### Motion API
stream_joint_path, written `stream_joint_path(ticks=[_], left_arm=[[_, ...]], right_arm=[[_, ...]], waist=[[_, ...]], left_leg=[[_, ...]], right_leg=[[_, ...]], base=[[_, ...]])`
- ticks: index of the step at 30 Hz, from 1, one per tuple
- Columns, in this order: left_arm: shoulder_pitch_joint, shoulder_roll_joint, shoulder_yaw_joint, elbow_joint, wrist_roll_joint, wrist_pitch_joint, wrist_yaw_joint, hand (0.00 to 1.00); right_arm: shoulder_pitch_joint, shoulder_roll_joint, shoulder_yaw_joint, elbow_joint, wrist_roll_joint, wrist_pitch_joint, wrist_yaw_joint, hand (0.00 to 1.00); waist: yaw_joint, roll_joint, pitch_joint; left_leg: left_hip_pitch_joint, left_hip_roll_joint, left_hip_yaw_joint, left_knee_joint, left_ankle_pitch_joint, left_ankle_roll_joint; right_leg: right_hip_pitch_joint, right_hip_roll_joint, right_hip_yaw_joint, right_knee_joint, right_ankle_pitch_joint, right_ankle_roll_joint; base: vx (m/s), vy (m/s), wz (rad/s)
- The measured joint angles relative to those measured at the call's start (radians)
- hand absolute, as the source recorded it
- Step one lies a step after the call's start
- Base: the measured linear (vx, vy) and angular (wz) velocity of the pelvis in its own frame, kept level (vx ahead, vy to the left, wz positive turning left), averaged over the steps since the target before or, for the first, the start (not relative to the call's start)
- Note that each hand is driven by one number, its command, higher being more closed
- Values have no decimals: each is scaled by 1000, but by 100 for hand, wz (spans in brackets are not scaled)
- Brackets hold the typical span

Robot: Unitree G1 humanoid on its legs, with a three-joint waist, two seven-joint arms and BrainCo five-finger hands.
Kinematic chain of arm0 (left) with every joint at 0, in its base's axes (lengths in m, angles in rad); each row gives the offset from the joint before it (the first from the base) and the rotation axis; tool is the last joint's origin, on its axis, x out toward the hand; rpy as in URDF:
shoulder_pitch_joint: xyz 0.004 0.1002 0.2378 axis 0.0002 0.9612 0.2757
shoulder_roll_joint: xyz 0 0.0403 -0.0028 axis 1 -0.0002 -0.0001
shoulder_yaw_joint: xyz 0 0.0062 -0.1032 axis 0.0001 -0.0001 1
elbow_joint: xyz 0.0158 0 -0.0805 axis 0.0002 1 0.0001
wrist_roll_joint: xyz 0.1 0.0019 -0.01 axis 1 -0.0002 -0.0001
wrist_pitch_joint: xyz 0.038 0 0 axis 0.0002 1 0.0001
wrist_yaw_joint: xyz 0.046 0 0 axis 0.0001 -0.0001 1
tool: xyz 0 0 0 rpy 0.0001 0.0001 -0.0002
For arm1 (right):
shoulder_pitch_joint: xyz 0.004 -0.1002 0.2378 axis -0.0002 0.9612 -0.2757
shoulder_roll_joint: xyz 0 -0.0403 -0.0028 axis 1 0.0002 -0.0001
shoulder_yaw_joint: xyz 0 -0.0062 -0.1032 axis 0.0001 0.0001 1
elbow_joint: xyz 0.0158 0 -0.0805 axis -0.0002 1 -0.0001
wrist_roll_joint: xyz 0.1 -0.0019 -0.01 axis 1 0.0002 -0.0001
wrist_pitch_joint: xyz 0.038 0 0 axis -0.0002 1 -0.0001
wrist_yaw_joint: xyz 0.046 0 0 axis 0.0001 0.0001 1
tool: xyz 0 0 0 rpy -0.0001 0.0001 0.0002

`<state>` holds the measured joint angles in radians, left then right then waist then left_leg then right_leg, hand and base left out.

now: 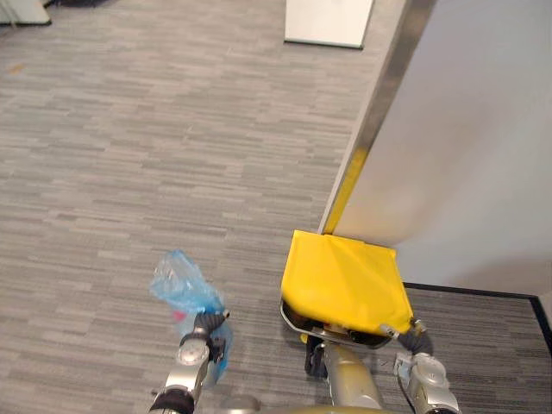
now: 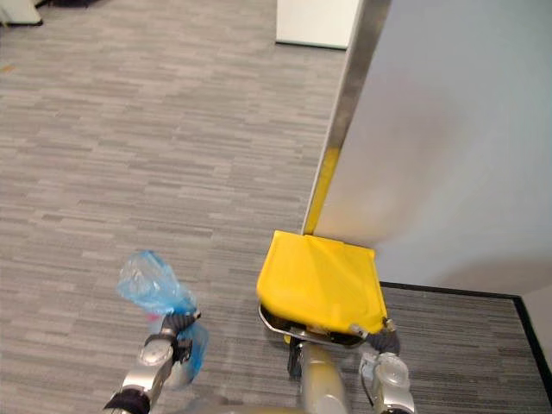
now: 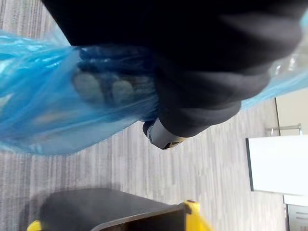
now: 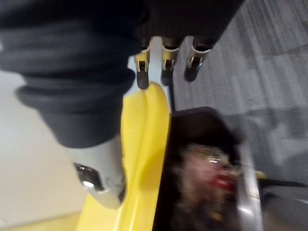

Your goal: Gather rubbish on tea table into small bin, then transfer packed bag to large trash can.

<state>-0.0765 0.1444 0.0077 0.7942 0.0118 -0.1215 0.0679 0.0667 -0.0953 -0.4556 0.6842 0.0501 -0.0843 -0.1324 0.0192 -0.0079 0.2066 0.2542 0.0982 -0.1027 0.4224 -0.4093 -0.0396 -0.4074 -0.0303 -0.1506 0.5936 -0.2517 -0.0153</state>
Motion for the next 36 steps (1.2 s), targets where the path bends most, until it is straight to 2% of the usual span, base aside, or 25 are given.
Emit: stream_joint_path(ticks=[1, 4, 7, 9, 11, 14, 17, 18, 19, 20, 22, 25, 28, 29, 30, 31, 32, 33, 36], left_arm=[[-21, -11, 1, 0, 0, -1, -2, 100], [-44, -41, 37, 0, 0, -6, -2, 100], [-27, -45, 43, -16, 0, -15, -2, 100], [0, -45, 47, -17, 0, -16, -1, 100], [19, -47, 51, -18, 0, -16, 0, 100], [46, -58, 52, -18, 0, -15, 2, 100], [68, -60, 52, -18, 0, -14, 5, 100], [72, -60, 51, -18, 0, -14, 6, 100], [75, -60, 50, -18, 0, -13, 7, 100], [80, -57, 49, -18, 0, -13, 8, 100], [84, -56, 44, -18, -1, -13, 8, 100], [82, -56, 41, -18, -1, -14, 7, 100], [78, -57, 34, -16, -1, -14, 8, 100], [75, -64, 17, -17, 0, -17, 7, 100], [68, -60, 18, -22, -1, -19, 3, 100], [65, -74, 18, -20, -1, -16, 6, 100], [66, -86, -2, -27, -2, -15, 6, 100], [66, -90, -11, -38, -2, -16, 6, 100], [65, -96, -30, -77, -2, -20, 7, 100]], right_arm=[[-3, -3, -36, 8, 24, 14, 0, 0], [0, 11, -46, 59, 61, 24, 1, 0], [17, 47, -46, 87, 81, 28, -1, 0], [45, 66, -47, 86, 112, 26, -31, 0], [43, 69, -46, 85, 120, 25, -57, 0], [31, 72, -32, 80, 128, 22, -70, 0], [8, 74, 32, 77, 127, 21, -66, 0], [-5, 77, 61, 76, 124, 21, -60, 0], [-15, 78, 89, 76, 120, 21, -59, 0], [-29, 86, 124, 75, 112, 22, -57, 0], [-43, 94, 178, 74, 105, 22, -39, 0], [-68, 94, 274, 58, 104, 22, -16, 0], [-111, 91, 370, 29, 97, 21, 4, 0], [-142, 87, 400, 12, 96, 21, 4, 0], [-160, 91, 428, -10, 96, 21, 3, 0], [-172, 85, 441, -15, 96, 20, 4, 0], [-209, 71, 460, -30, 96, 20, 2, 0], [-232, 65, 480, -51, 94, 16, 2, 0], [-250, 38, 501, -101, 93, 5, 0, 0]], waist=[[-4, 8, 3], [-8, 8, 3], [-9, 13, -12], [-9, 21, -45], [-10, 28, -50], [-7, 42, -66], [-6, 47, -73], [-5, 52, -77], [-4, 61, -84], [-2, 59, -86], [-2, 59, -87], [-3, 64, -93], [-2, 63, -106], [6, 84, -104], [-7, 22, -117], [0, 26, -122], [4, 41, -124], [4, 35, -121], [4, 37, -120]], left_leg=[[-11, 8, -29, 2, 2, -2], [-5, 13, -26, 3, 2, -3], [-8, 24, -16, -2, 2, -3], [-54, 37, -18, -5, -12, 21], [-70, 42, -20, -24, -20, 36], [-80, 45, -20, -72, -21, 37], [-88, 45, -16, -99, -28, 49], [-92, 51, -18, -118, -45, 66], [-97, 63, -20, -133, -62, 65], [-103, 68, -19, -142, -68, 66], [-102, 77, -27, -148, -68, 66], [-101, 99, -37, -187, -66, 70], [-108, 118, -63, -214, -44, 97], [-131, 156, -63, -215, -34, 112], [-134, 112, -90, -225, -15, 12], [-131, 117, -102, -229, -4, -32], [-199, 115, -119, -126, -19, -82], [-266, 67, -137, 8, -25, -101], [-331, -15, -111, 113, -22, -94]], right_leg=[[0, 3, -15, -7, -4, -6], [12, 11, -14, -24, 1, -9], [25, 33, -6, -70, 25, 2], [-7, 63, 18, -103, 38, 17], [-25, 70, 18, -121, 50, 34], [-57, 77, 28, -130, 67, 58], [-85, 85, 40, -131, 84, 48], [-101, 91, 39, -132, 90, 54], [-111, 102, 37, -137, 94, 61], [-121, 105, 37, -138, 99, 66], [-123, 118, 37, -139, 111, 49], [-131, 137, 19, -151, 111, 48], [-144, 158, -7, -171, 105, 42], [-182, 161, -19, -78, 94, 36], [-206, 148, 136, 96, 6, -35], [-210, 156, 127, 89, 8, -71], [-197, 138, 82, 24, 25, -27], [-173, 114, 42, -53, 71, -7], [-118, 113, 0, -168, 137, -9]], base=[[211, -70, 17], [108, -34, -1], [-3, -16, -7], [-30, -50, 0], [-31, -76, 2], [-36, -82, -2], [-94, -111, -5], [-126, -117, -1], [-156, -142, -2], [-96, -99, -2], [-100, -145, 2], [-73, -183, 7], [-44, -224, 8], [-26, -252, 42], [-16, -259, 46], [-4, -145, 50], [-45, -106, 24], [-67, -65, 22], [-96, -40, 31]])
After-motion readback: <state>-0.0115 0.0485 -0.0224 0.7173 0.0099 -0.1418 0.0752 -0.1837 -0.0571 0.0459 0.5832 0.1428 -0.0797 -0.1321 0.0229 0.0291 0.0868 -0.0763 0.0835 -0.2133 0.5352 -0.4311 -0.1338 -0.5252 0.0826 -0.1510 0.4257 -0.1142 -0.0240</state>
